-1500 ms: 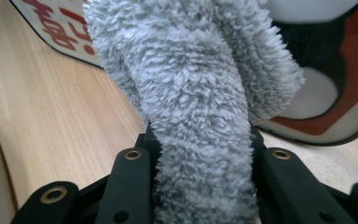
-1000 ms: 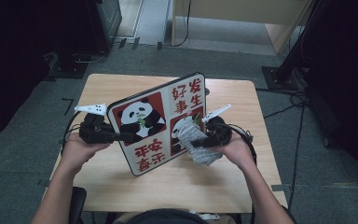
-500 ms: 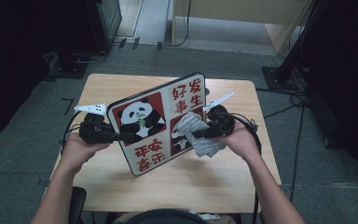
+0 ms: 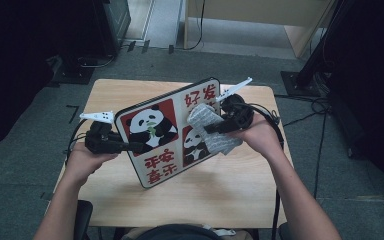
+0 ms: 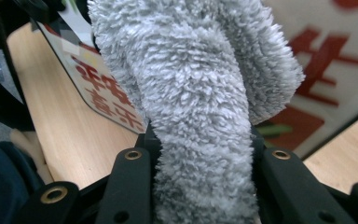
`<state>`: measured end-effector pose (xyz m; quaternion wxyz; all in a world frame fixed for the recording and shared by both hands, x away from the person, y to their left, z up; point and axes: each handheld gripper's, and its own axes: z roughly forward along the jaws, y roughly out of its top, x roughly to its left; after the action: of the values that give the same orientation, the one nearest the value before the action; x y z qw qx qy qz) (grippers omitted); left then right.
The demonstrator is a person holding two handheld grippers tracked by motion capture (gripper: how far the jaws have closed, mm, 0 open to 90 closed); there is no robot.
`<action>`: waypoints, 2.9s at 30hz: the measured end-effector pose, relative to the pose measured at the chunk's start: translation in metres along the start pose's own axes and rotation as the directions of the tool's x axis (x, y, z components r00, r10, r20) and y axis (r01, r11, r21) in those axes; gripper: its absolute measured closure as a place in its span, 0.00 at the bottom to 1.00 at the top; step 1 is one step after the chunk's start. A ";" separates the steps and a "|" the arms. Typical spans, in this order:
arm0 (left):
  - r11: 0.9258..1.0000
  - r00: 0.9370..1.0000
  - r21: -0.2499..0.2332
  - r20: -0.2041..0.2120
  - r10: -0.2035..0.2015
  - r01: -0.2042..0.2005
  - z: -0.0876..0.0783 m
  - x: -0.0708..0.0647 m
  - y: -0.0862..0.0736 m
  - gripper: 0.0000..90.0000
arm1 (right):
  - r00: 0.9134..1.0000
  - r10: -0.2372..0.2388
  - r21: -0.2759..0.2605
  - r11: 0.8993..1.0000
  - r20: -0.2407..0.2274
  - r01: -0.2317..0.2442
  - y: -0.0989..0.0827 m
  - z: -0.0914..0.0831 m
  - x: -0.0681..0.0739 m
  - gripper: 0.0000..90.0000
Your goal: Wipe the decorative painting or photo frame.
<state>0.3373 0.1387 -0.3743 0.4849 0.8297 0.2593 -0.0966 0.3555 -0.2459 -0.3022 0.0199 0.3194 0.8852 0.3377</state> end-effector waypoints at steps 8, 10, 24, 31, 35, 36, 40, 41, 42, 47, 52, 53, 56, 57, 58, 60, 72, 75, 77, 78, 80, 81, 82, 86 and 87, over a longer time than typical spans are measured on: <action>1.000 1.000 -0.002 -0.003 -0.001 0.001 0.000 0.000 0.000 0.85 | 0.999 -0.037 -0.044 0.998 -0.030 0.036 0.026 -0.014 0.009 0.75; 1.000 1.000 -0.002 -0.002 -0.002 0.002 0.000 0.000 0.000 0.85 | 0.998 -0.057 -0.051 0.997 -0.027 0.056 0.034 -0.018 0.013 0.75; 1.000 1.000 -0.005 0.002 0.003 -0.003 0.000 0.001 0.000 0.85 | 0.989 -0.146 -0.094 0.985 0.024 0.147 0.092 -0.032 0.030 0.74; 1.000 1.000 -0.007 0.004 0.003 -0.003 -0.001 0.002 -0.001 0.85 | 0.990 -0.136 -0.099 0.985 0.027 0.138 0.096 -0.021 0.023 0.74; 1.000 1.000 -0.008 0.005 0.006 -0.006 -0.001 0.003 -0.001 0.85 | 0.990 -0.139 -0.111 0.984 0.015 0.140 0.090 -0.016 0.019 0.74; 1.000 1.000 -0.008 0.005 0.006 -0.006 -0.001 0.003 -0.001 0.85 | 0.990 -0.140 -0.111 0.984 0.016 0.141 0.089 -0.016 0.019 0.74; 1.000 1.000 -0.006 0.005 0.009 -0.009 -0.001 0.004 -0.001 0.85 | 0.989 -0.146 -0.083 0.986 0.017 0.147 0.085 -0.010 0.020 0.74; 1.000 1.000 -0.007 0.002 0.008 -0.008 -0.002 0.004 -0.001 0.86 | 0.988 -0.152 -0.078 0.985 0.018 0.153 0.084 -0.008 0.020 0.74; 1.000 1.000 -0.006 0.002 0.010 -0.010 -0.002 0.004 -0.001 0.86 | 0.988 -0.151 -0.070 0.986 0.020 0.152 0.082 -0.005 0.021 0.74; 1.000 1.000 -0.002 -0.002 0.018 -0.018 -0.002 0.003 -0.001 0.86 | 0.989 -0.149 -0.080 0.986 0.011 0.150 0.075 0.001 0.021 0.74; 1.000 1.000 0.002 -0.002 0.028 -0.028 -0.001 0.003 0.000 0.86 | 0.989 -0.146 -0.079 0.986 0.006 0.146 0.069 0.003 0.021 0.74; 1.000 1.000 0.001 -0.001 0.026 -0.026 -0.001 0.002 0.000 0.86 | 0.990 -0.143 -0.079 0.987 0.004 0.142 0.068 0.003 0.021 0.74; 1.000 1.000 0.002 0.001 0.027 -0.027 -0.001 0.002 0.000 0.86 | 0.989 -0.149 -0.087 0.985 -0.003 0.148 0.063 0.005 0.019 0.74; 1.000 1.000 0.002 0.001 0.027 -0.027 -0.001 0.002 0.000 0.86 | 0.989 -0.145 -0.089 0.986 -0.003 0.144 0.061 0.005 0.019 0.74; 1.000 1.000 0.002 0.001 0.027 -0.027 -0.001 0.002 0.000 0.86 | 0.989 -0.148 -0.095 0.985 -0.006 0.147 0.059 0.006 0.019 0.74; 1.000 1.000 0.003 0.001 0.028 -0.028 -0.001 0.002 0.000 0.86 | 0.989 -0.145 -0.092 0.985 -0.007 0.144 0.056 0.008 0.018 0.74; 0.999 0.999 0.005 0.002 0.033 -0.033 0.000 0.002 0.000 0.86 | 0.991 -0.132 -0.067 0.989 -0.034 0.129 0.034 0.027 0.015 0.73; 0.999 0.999 0.004 0.002 0.032 -0.032 0.000 0.002 0.000 0.86 | 0.991 -0.126 -0.068 0.990 -0.042 0.123 0.028 0.032 0.014 0.73; 0.999 0.999 0.007 0.003 0.032 -0.032 0.000 0.002 0.000 0.86 | 0.992 -0.119 -0.069 0.991 -0.047 0.116 0.025 0.035 0.013 0.73; 1.000 1.000 0.004 0.004 0.031 -0.031 0.000 0.002 0.000 0.85 | 0.992 -0.115 -0.071 0.991 -0.049 0.111 0.022 0.037 0.014 0.73; 0.999 0.999 0.006 0.003 0.033 -0.033 0.000 0.001 0.000 0.85 | 0.993 -0.111 -0.072 0.992 -0.050 0.107 0.018 0.039 0.014 0.73; 0.999 0.999 0.006 0.002 0.033 -0.033 0.000 0.001 0.000 0.85 | 0.992 -0.112 -0.072 0.992 -0.050 0.108 0.016 0.041 0.014 0.73; 0.999 0.999 0.005 0.001 0.033 -0.033 0.000 0.001 0.000 0.85 | 0.992 -0.113 -0.068 0.992 -0.048 0.110 0.014 0.042 0.014 0.73; 0.999 0.999 0.007 0.003 0.034 -0.034 0.000 0.001 0.001 0.85 | 0.993 -0.106 -0.060 0.993 -0.051 0.103 0.005 0.049 0.014 0.73; 0.999 0.999 0.007 0.003 0.033 -0.033 0.000 0.001 0.000 0.85 | 0.993 -0.106 -0.060 0.993 -0.053 0.103 0.003 0.051 0.014 0.73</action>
<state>0.3388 0.1389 -0.3745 0.4841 0.8353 0.2444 -0.0908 0.3587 -0.2068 -0.3372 0.0216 0.2622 0.8909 0.3702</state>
